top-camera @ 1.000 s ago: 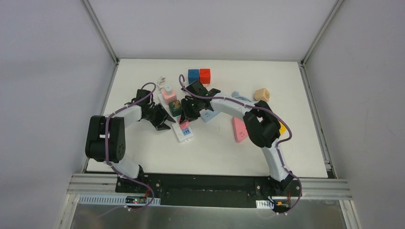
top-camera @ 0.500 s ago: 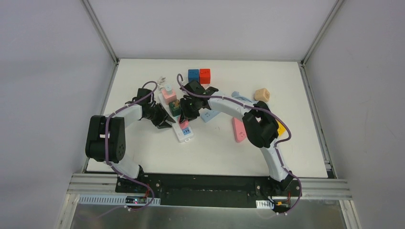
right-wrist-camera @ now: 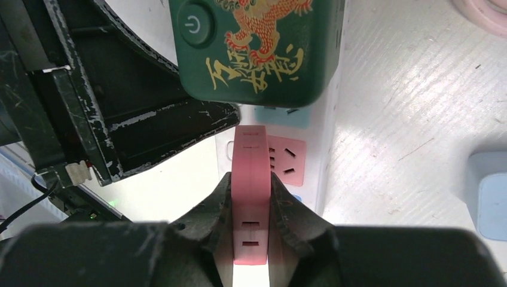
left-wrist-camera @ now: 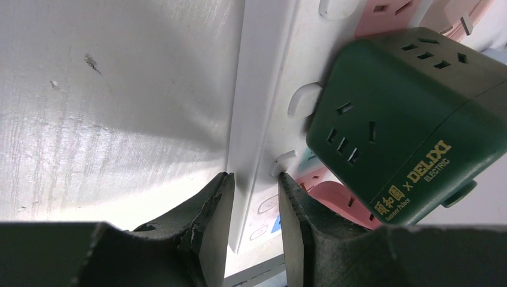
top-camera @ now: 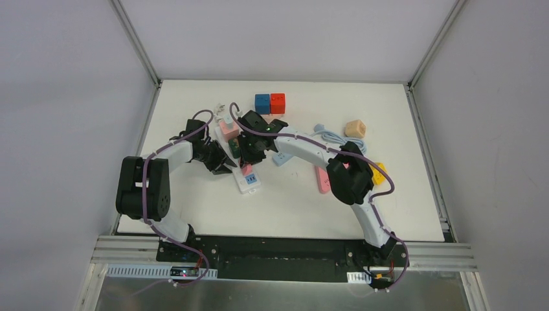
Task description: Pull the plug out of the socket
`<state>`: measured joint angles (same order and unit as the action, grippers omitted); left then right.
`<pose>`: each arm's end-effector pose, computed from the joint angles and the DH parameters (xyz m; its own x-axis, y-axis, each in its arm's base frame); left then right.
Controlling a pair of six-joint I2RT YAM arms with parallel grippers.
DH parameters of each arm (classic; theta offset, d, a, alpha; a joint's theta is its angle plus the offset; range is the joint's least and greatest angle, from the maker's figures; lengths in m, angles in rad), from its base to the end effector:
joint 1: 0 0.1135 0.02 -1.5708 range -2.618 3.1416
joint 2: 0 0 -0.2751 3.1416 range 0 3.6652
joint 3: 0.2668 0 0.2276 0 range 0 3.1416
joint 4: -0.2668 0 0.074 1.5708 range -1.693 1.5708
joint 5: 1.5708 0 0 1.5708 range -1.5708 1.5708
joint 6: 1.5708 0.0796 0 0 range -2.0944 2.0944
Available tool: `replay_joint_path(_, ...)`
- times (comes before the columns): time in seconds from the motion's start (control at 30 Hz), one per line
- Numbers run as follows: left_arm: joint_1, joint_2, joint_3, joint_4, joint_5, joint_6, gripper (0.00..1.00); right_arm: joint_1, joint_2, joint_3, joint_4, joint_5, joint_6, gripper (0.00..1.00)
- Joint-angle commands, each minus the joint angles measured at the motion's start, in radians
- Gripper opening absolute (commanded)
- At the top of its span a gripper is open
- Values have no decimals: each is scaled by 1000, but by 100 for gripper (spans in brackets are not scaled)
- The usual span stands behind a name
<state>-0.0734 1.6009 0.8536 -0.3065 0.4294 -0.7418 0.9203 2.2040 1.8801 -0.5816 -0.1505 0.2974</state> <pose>0.2992 -0.0552 0.1560 -0.8229 -0.5554 -0.1199 -0.3853 0.7005 -0.6008 0.2959 0.4085 0.2021 -0.7025 -0.4447 -0.5556 -0.6662 0.6855 0.2937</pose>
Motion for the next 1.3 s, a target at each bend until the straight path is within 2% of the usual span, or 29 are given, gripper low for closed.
replay_joint_path(0.0, -6, 13, 18, -80, -80, 49, 34, -8, -98, 5, 6, 90, -26, 0)
replay_joint_path(0.13, -5, -14, 77, -99, -50, 78, 38, -49, -219, -101, 57, 57, -39, 0)
replay_joint_path(0.2, -6, -34, 122, -134, -62, 100, 43, -90, -303, -200, 104, -9, -34, 0)
replay_joint_path(0.4, -3, -130, 212, -308, -300, 138, 61, -187, -507, -535, 215, -168, -52, 0)
replay_joint_path(0.53, 6, -202, 254, -352, -469, 166, 82, -194, -546, -669, 209, -235, -65, 0)
replay_joint_path(0.6, 14, -252, 271, -357, -535, 183, 98, -195, -554, -723, 215, -265, -70, 0)
replay_joint_path(0.73, 44, -319, 308, -359, -641, 205, 99, -194, -566, -819, 264, -355, -84, 1)
replay_joint_path(0.8, 58, -343, 328, -364, -681, 212, 99, -195, -566, -861, 296, -396, -106, 10)
replay_joint_path(0.87, 67, -361, 345, -364, -713, 223, 98, -192, -557, -889, 307, -402, -126, 12)
replay_joint_path(0.97, 85, -383, 361, -381, -762, 213, 96, -188, -549, -913, 308, -314, -141, 20)
replay_joint_path(1.07, 116, -407, 364, -404, -806, 179, 97, -189, -561, -920, 310, -178, -134, 39)
replay_joint_path(1.1, 124, -421, 357, -405, -830, 168, 98, -188, -573, -918, 312, -131, -125, 49)
replay_joint_path(1.17, 139, -447, 340, -395, -849, 156, 97, -188, -598, -916, 319, -50, -115, 62)
replay_joint_path(1.27, 146, -477, 329, -399, -864, 157, 96, -188, -638, -894, 330, 26, -111, 75)
